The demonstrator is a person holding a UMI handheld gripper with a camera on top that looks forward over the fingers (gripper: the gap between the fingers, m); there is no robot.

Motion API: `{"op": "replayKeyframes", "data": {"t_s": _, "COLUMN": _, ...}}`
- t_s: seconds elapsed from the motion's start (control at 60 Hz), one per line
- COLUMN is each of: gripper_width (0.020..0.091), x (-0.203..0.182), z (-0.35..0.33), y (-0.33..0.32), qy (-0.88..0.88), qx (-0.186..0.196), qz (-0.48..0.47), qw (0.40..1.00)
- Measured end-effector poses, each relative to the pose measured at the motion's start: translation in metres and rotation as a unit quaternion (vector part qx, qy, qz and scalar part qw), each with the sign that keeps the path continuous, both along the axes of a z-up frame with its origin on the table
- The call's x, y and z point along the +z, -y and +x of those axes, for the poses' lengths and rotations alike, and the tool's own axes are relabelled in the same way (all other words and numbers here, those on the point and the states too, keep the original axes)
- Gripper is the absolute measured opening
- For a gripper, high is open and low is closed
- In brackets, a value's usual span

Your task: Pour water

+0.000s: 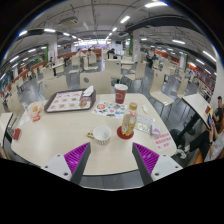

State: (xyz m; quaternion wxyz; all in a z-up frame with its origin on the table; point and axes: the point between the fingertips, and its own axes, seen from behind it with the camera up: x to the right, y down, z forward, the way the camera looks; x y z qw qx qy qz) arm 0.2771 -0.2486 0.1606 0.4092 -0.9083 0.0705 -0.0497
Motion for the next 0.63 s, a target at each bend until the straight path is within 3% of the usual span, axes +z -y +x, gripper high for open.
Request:
{"op": "replayKeyframes", "data": {"t_s": 0.383, "gripper_width": 0.0852, "x": 0.012, "z": -0.031, "y": 0.029, "qy": 0.008, "qx": 0.031, "qz": -0.008, "qw": 0.999}}
{"op": "replayKeyframes", "data": {"t_s": 0.633, "gripper_width": 0.0852, "x": 0.02, "z": -0.028, "y": 0.025, "qy": 0.025, "qx": 0.029, "qz": 0.002, "qw": 0.999}}
